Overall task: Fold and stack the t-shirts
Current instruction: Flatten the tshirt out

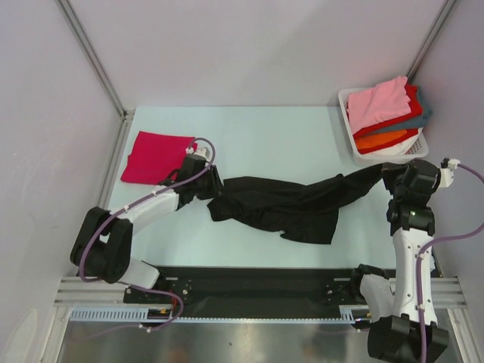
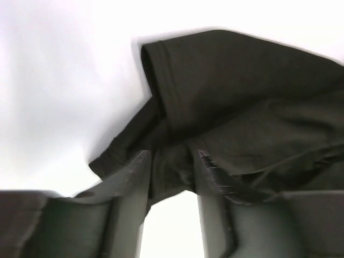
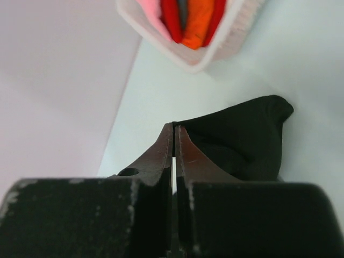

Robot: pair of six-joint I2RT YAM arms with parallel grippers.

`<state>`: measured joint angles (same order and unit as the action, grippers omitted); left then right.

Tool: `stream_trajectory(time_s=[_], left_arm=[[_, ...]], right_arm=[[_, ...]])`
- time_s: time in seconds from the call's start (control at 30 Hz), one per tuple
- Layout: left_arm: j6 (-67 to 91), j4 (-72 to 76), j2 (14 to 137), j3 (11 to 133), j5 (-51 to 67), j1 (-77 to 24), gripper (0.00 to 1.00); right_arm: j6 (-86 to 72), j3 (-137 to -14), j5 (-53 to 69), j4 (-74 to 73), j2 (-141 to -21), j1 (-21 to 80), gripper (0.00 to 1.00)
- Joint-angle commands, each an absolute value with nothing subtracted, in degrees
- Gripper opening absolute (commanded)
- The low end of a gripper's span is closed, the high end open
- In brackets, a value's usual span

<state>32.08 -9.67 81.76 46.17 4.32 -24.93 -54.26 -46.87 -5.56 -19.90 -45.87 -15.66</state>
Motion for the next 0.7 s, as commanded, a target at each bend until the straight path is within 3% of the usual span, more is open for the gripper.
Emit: stream_trajectory(time_s=[0.0,0.17,0.4,0.67], left_arm=[[33.7,-2.1,82.3,46.9,4.6,-24.7,0.55],[34.8,-3.4,76.6,44.7,0.7,-26.6,0.6],[40.0,-3.3,70.9,41.0,0.4,-34.0,0.55],[40.8,-2.1,75.0,40.3,0.3,-36.4,0.52]], right_arm=[[-55.3,-44.8,-5.7,-17.6,-47.1,-16.0,0.0],[-55.3,-42.5,-5.2,-15.9,-47.1,-16.0,0.0],[-54.7,-42.1,-5.2,-15.5,-47.2,-16.0,0.0],[-54.3,-41.8,-4.5,-15.3,-47.3,-16.0,0.0]])
